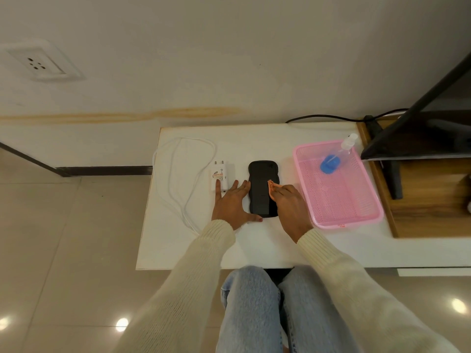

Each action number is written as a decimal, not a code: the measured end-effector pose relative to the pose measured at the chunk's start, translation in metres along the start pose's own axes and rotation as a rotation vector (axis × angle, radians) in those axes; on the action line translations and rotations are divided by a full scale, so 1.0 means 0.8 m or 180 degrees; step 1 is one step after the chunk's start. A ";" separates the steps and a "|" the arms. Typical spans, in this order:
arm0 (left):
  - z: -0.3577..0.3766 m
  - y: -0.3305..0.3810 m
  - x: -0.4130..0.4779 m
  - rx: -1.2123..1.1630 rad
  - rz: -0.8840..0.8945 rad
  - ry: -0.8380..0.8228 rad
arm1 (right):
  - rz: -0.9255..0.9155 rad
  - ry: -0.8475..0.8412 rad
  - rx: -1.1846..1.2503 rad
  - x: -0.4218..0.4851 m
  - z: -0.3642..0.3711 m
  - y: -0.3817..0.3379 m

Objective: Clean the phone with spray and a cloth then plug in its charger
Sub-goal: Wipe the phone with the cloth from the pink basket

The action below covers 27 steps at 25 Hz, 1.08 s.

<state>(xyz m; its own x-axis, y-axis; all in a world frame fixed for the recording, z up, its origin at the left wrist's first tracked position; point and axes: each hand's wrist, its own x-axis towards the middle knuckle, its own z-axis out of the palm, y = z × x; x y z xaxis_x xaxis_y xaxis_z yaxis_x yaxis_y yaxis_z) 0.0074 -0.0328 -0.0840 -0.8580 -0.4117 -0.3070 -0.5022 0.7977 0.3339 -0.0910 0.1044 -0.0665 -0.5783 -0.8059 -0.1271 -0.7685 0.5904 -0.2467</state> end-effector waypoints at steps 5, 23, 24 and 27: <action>0.002 -0.001 0.001 0.0015 -0.0001 -0.0007 | -0.0066 -0.0002 -0.0070 0.007 -0.004 -0.008; 0.003 -0.001 0.001 0.0040 -0.0002 0.0038 | -0.0094 -0.0008 -0.0083 -0.002 -0.001 -0.009; 0.003 -0.001 0.001 0.0045 -0.0007 0.0036 | -0.0099 -0.0049 -0.0105 -0.003 0.000 -0.007; 0.003 -0.001 0.001 0.0073 -0.0012 0.0040 | -0.0064 -0.0150 -0.0193 0.003 0.000 -0.002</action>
<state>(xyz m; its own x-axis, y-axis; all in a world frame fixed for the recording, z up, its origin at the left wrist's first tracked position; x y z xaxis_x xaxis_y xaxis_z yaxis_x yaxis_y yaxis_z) 0.0075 -0.0329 -0.0866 -0.8576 -0.4200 -0.2969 -0.5029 0.8060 0.3123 -0.0907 0.1016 -0.0665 -0.5501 -0.8180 -0.1681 -0.7959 0.5745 -0.1912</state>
